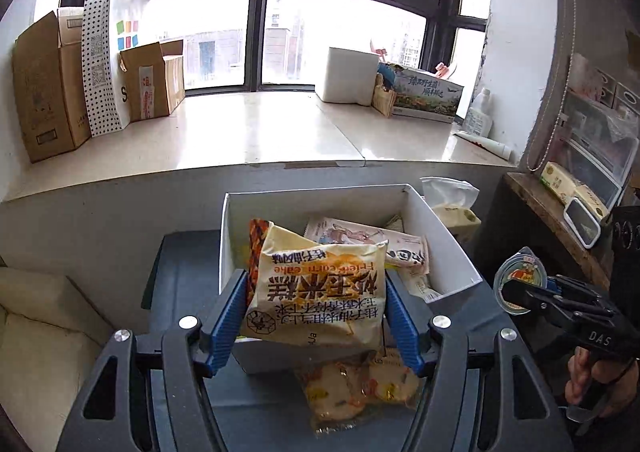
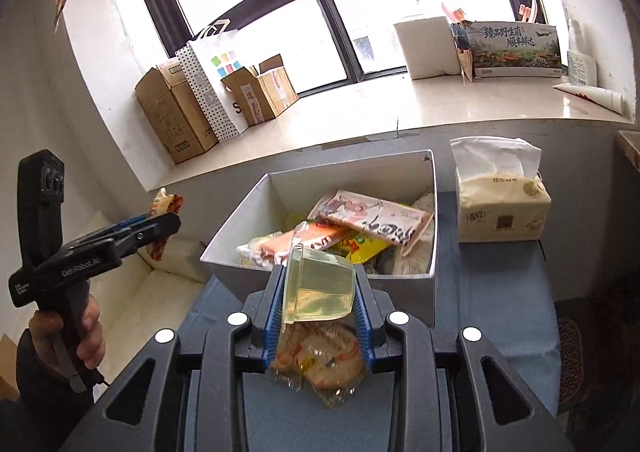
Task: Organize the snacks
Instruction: 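Drop the jelly cup and cake packet into the box, opening both tools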
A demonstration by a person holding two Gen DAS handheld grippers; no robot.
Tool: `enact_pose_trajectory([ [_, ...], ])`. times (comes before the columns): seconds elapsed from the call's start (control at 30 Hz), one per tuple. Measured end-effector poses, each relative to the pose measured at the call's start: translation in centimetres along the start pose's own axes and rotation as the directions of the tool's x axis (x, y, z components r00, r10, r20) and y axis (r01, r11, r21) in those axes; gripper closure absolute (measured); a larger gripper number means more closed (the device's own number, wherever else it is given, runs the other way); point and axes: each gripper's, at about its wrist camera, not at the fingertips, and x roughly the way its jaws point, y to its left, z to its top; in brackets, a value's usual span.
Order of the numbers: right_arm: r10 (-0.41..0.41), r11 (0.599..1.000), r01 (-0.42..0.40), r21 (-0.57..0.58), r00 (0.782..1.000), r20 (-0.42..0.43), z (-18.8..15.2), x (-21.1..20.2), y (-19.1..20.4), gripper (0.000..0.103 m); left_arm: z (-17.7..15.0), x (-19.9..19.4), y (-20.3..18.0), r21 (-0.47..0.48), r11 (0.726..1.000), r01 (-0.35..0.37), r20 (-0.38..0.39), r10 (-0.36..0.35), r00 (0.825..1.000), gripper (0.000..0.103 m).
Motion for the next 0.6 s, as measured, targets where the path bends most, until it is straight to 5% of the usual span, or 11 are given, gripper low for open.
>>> enact_pose_trajectory([
  [0.23,0.055,0.998,-0.055,-0.012,0.998,-0.043,5.2,5.2,1.9,0.069,3.8,5.4,1.0,0.016,1.000,-0.026,-0.042,0.027,0.999,0.032],
  [0.3,0.057,0.998,-0.058,-0.024,0.997,-0.054,6.2,6.8,2.7,0.069,4.3,6.7,1.2,0.020,1.000,-0.001,-0.067,0.002,0.998,0.025],
  [0.37,0.064,0.998,-0.064,-0.006,0.994,-0.088,7.0,8.5,2.9,0.065,4.3,8.1,1.8,0.011,1.000,-0.014,-0.094,0.015,0.995,0.003],
  [0.47,0.036,0.999,-0.033,0.036,0.993,-0.111,7.6,10.1,2.5,0.002,3.5,9.1,3.0,-0.021,1.000,0.002,-0.114,-0.004,0.993,0.000],
  [0.6,0.073,0.995,-0.067,0.073,0.994,-0.083,7.5,10.1,1.9,0.002,2.0,9.3,4.0,-0.042,0.999,0.001,-0.119,-0.006,0.993,0.000],
])
